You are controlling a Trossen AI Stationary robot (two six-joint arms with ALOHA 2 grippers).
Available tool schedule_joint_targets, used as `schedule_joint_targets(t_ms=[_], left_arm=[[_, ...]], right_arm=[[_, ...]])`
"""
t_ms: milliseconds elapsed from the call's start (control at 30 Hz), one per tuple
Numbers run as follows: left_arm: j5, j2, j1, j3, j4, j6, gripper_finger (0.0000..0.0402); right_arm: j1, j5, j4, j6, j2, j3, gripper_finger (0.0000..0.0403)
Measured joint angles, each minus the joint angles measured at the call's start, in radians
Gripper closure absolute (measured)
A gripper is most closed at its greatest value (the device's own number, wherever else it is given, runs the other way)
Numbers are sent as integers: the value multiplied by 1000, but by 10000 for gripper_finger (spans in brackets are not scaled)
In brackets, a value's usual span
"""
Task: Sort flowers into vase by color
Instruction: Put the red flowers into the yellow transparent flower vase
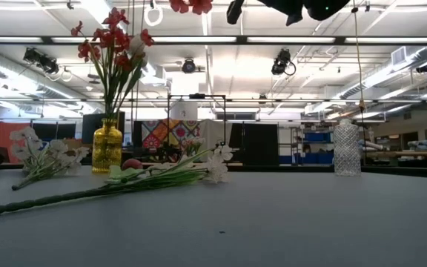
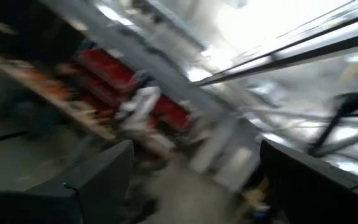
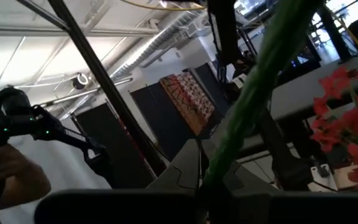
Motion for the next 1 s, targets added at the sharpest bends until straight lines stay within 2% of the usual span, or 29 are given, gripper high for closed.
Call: schedule_joint_targets(t_ms=[100,233,300,433,500,567,667,767,900,1000], left_arm=[[47,-1,-3,0,16,-14,47],[106,1,-11,0,-155,169,52],[113,2,-34,0,-270,357,62],[83,3,-124,-1,-472,872,92],[7,12,-189,-1,-534,1100,107],[-91,29,-257,-1,-578,1255,118],[-219,66,-348,-1,-639,1426,128],[-341,104,-415,-1,-741,1613,134],[-585,163,-470,-1,-863,1865,141],[-749,200,-480,-1,-863,1982,149]], right_arm=[[-5,-15,-1,2,0,0,389],[-5,-56,-1,14,0,0,389],[-15,-131,-9,76,0,0,389],[-23,-312,-91,222,1,0,389],[-20,-378,-137,245,1,0,388],[-11,-378,-207,251,0,0,377],[3,-374,-289,248,2,-1,365],[14,-374,-313,236,2,-1,371],[32,-357,-306,239,2,-1,390],[43,-322,-307,263,2,-1,389]])
